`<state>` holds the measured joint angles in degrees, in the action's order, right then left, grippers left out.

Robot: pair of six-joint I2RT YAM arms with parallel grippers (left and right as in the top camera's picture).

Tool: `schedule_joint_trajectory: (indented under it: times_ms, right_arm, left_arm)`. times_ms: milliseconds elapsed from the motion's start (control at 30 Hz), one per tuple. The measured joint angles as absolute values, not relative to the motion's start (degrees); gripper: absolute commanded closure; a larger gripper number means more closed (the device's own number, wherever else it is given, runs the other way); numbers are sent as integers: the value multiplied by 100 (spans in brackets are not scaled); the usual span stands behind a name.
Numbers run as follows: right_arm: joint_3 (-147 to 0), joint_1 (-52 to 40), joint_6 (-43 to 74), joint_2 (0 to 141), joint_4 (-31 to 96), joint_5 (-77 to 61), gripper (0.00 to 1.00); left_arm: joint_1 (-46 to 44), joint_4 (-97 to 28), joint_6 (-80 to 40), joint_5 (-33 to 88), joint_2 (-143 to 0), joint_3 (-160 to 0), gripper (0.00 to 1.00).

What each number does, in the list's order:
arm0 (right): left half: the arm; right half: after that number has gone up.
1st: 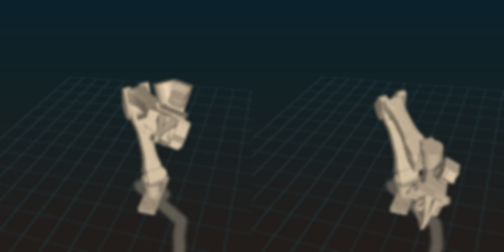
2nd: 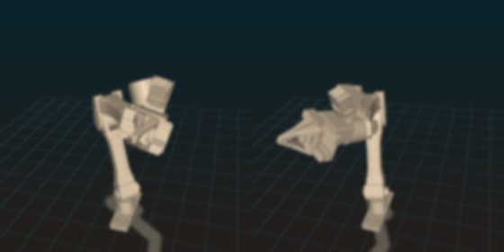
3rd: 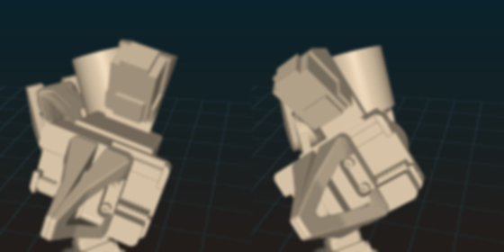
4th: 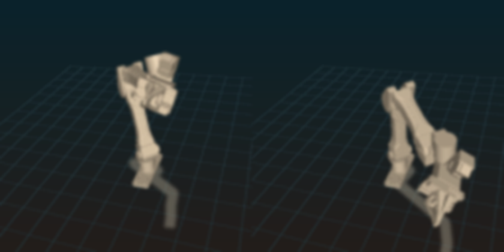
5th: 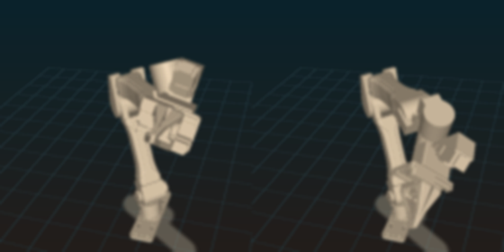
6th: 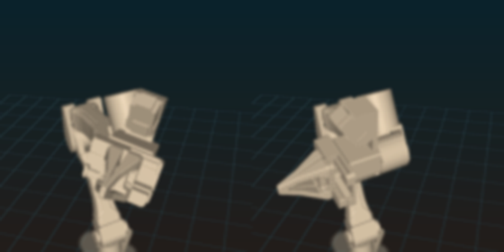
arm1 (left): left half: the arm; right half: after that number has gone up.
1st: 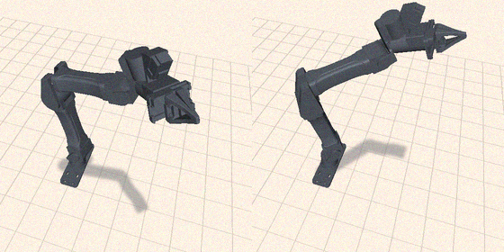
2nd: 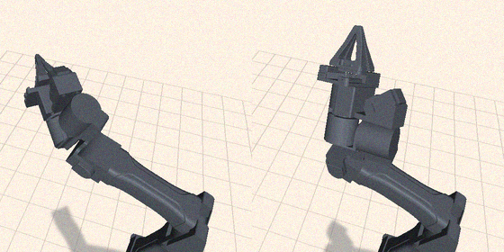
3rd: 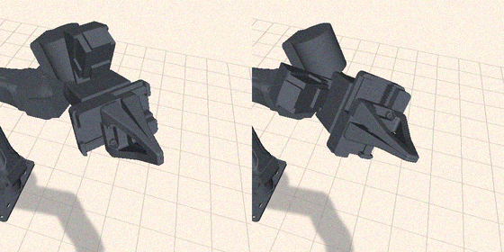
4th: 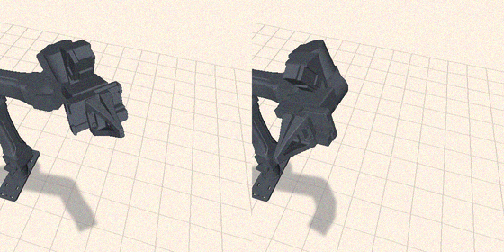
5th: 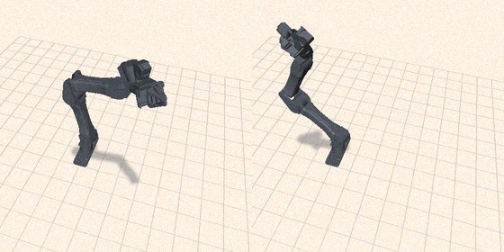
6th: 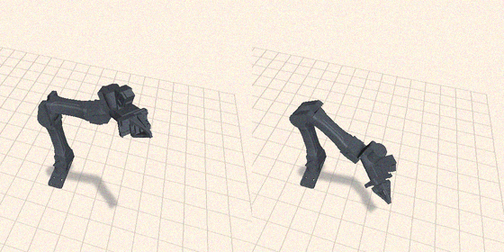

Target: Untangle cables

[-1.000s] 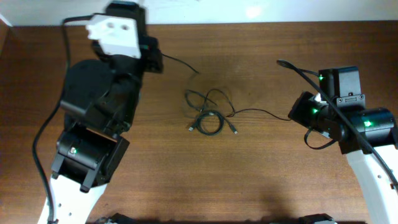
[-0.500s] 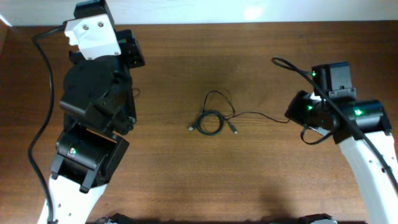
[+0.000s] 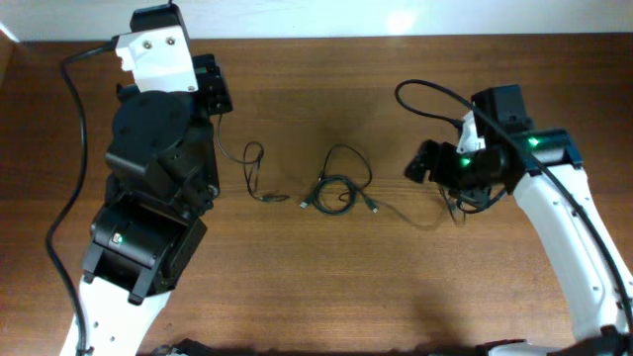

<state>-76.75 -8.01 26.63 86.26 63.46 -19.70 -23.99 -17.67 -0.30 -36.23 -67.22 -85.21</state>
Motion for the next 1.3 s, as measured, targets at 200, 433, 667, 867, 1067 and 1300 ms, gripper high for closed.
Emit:
schedule_joint_trajectory:
  times_ms: [200, 433, 667, 867, 1067, 1300]
  right_arm:
    - [-7671, -801, 2167, 8670, 6318, -2587, 2]
    - [-7677, -801, 1577, 8670, 5780, -3837, 2]
    - [-7682, -801, 1820, 8670, 5194, -4075, 2]
    - [-7682, -801, 2187, 8670, 5087, -4084, 2]
    - [-7682, -989, 2292, 8670, 5081, -4198, 25]
    - [-7684, -1258, 2351, 8670, 5074, -4080, 70]
  left_arm:
    - [-2399, -2014, -36, -2993, -6816, -8521, 100]
    - [-2399, -1962, -1111, -1192, -6838, -8521, 100]
    - [-2399, -770, -1841, 1205, -6781, -8523, 100]
    - [-2399, -360, -1940, 2377, -6563, -8525, 100]
    - [-2399, 187, -1959, 3245, -6545, -8525, 100]
    - [-2399, 779, -2108, 3830, -6545, -8525, 100]
